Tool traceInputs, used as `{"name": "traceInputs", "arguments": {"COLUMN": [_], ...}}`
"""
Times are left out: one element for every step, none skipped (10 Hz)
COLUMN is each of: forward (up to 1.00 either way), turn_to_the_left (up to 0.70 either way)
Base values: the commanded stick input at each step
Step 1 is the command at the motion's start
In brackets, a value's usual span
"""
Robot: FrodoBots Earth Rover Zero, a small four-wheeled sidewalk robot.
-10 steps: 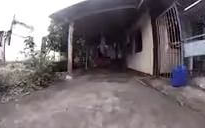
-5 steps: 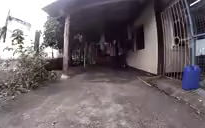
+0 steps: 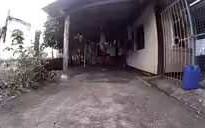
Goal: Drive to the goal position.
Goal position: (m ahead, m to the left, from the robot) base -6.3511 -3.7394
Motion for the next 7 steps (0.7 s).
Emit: {"name": "traceInputs", "arguments": {"forward": [0.54, 0.70, 0.70, 0.70, 0.70, 0.70, 0.70], "turn_to_the_left": [0.00, 0.00, 0.00, 0.00, 0.00, 0.00, 0.00]}}
